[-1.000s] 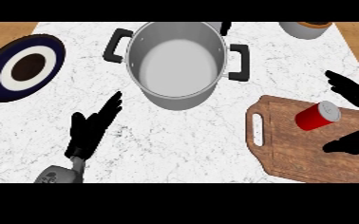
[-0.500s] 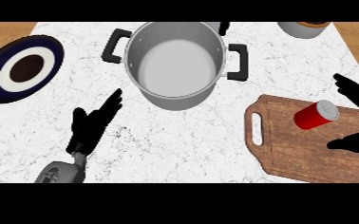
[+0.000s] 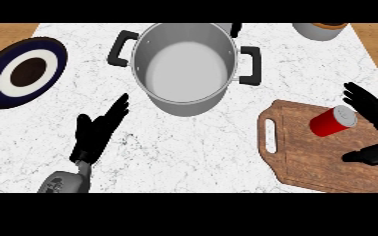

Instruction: Pick the can from the cutting board and place it in the pot

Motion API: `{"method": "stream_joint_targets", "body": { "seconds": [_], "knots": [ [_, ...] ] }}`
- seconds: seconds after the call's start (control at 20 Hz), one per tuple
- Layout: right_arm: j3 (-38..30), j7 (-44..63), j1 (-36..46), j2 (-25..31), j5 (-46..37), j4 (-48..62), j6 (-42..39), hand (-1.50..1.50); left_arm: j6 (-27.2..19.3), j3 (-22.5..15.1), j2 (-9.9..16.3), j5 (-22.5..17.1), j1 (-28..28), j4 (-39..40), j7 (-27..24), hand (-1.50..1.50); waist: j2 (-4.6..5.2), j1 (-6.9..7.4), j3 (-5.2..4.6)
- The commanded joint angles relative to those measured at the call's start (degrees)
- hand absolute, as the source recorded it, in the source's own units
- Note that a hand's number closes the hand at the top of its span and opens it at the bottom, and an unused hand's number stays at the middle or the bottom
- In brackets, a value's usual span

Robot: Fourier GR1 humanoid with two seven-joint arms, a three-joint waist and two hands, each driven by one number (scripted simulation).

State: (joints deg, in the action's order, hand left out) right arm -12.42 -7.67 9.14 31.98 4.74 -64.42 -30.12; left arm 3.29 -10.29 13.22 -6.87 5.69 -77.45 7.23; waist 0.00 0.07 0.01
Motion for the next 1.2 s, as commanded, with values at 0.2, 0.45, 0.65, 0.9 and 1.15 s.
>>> {"method": "stream_joint_targets", "body": {
  "seconds": [0.2,0.45,0.65,0.9,1.15],
  "knots": [
    [-1.8,-0.6,3.6,-3.5,1.6,9.1,-2.6,-1.50,2.2,2.3,-0.6,0.6,-1.9,-0.9,-0.8,0.00,0.02,0.16,0.00],
    [-1.1,-5.4,8.1,-5.0,-1.5,19.2,-2.7,-1.50,3.9,4.0,-1.0,1.6,-0.9,3.2,-3.1,0.00,0.10,0.19,0.00],
    [3.9,-16.7,7.0,-4.5,-11.1,17.8,2.2,1.50,2.5,2.5,-2.2,2.2,-2.1,-1.8,-0.6,0.00,0.10,0.52,0.04],
    [1.6,-26.1,12.0,-5.0,-11.4,33.5,-0.2,1.50,3.6,4.4,-3.2,2.9,3.9,4.0,-0.2,0.00,0.29,0.38,0.06],
    [0.9,-28.0,10.9,-9.3,-9.4,33.4,0.3,1.50,4.3,3.8,-3.3,3.5,0.1,3.9,-2.5,0.00,0.28,0.30,0.04]
  ]
}}
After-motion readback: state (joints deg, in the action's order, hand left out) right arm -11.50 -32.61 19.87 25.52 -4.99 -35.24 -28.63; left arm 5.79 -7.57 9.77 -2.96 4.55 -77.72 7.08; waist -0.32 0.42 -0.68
